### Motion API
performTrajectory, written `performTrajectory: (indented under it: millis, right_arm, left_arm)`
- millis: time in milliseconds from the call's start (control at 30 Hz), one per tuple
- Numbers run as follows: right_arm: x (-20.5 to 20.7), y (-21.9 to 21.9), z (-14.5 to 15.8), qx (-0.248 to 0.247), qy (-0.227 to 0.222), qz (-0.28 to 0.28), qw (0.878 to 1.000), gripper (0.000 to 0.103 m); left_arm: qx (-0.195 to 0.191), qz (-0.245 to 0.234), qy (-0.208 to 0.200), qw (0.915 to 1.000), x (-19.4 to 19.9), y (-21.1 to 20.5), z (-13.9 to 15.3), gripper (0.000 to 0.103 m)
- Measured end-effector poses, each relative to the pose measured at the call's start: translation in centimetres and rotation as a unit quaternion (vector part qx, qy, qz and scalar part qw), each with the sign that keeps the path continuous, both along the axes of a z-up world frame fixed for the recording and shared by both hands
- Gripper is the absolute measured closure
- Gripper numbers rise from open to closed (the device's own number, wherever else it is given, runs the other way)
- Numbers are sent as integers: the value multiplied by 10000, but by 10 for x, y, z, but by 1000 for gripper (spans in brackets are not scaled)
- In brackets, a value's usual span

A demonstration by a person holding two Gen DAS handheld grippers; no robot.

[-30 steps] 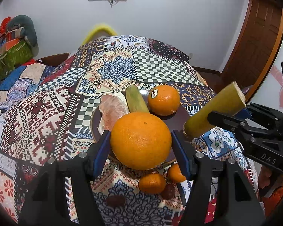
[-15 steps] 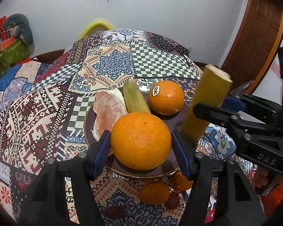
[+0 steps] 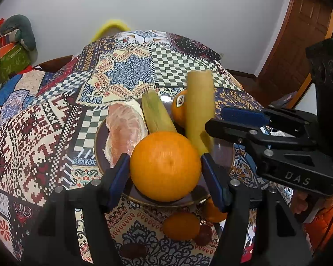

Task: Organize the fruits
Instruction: 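Lower the bamboo shoot and large orange onto the plate, opening both tools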

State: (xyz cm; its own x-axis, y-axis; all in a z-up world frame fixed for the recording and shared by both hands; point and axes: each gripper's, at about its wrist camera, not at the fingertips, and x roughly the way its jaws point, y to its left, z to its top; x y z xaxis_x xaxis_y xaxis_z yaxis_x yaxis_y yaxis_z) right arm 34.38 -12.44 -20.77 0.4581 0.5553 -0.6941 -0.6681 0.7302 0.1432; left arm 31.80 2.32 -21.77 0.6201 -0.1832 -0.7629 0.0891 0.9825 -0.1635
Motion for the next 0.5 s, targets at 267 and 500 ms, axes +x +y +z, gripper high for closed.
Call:
performTrajectory:
  millis: [267, 500]
  right_arm:
    - [-5, -7, 7, 18, -48, -93, 9999, 70]
    - [-26, -18, 23, 24, -233, -187, 9996, 70]
  left_arm:
    - [-10, 131, -230, 9996, -7, 4, 14, 39]
    - [-15, 274, -409, 9988, -27, 7, 35, 39]
